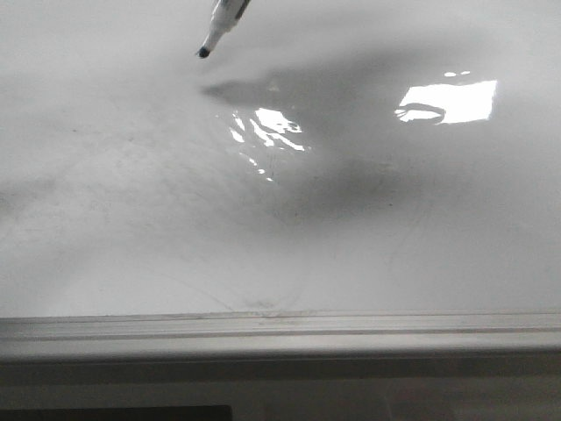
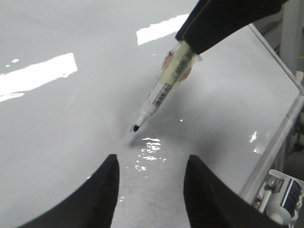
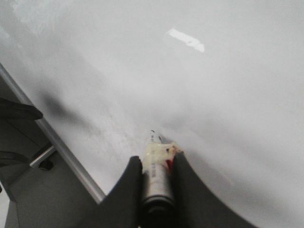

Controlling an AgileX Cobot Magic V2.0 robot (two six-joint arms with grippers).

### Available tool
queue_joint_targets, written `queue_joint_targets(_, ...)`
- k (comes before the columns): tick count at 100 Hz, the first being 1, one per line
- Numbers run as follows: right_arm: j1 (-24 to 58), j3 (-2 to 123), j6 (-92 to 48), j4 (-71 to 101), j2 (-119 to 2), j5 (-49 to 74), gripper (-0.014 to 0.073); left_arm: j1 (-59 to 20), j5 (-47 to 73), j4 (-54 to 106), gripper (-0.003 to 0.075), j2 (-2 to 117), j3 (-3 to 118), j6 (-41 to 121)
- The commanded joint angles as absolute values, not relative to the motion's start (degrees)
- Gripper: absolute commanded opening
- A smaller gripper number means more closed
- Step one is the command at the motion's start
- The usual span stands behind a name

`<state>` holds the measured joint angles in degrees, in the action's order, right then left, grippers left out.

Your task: Write number 9 on whiteboard

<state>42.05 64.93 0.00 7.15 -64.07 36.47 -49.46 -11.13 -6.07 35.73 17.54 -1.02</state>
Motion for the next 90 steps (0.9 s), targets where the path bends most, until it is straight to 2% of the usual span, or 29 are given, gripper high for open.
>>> queue_joint_targets(1,39.72,68.26,0.00,6.75,-63.86,34.44,-0.0063,-48.51,-14.71,-4.01,0.0302,35.27,19.40,-1.53)
queue_joint_targets(18,38.18,68.27,0.48,6.75,-67.66,33.45,-0.0063,-48.51,-15.88,-3.52,0.0302,35.27,19.40,-1.53)
queue_joint_targets(32,41.24,69.44,0.48,7.08,-71.96,36.18,-0.0063,-48.51,-15.53,-3.53,0.0302,35.27,19.40,-1.53)
queue_joint_targets(54,40.83,71.37,7.18,-5.34,-67.95,39.20,-0.0063,-48.51,-15.63,-3.53,0.0302,35.27,19.40,-1.53)
queue_joint_targets(69,40.10,72.63,7.18,-5.59,-68.60,37.29,-0.0063,-48.51,-15.75,-3.53,0.0302,35.27,19.40,-1.53)
queue_joint_targets(90,42.33,67.97,7.77,-1.07,-69.23,45.07,-0.0063,-48.51,-15.63,-3.66,0.0302,35.27,19.40,-1.53)
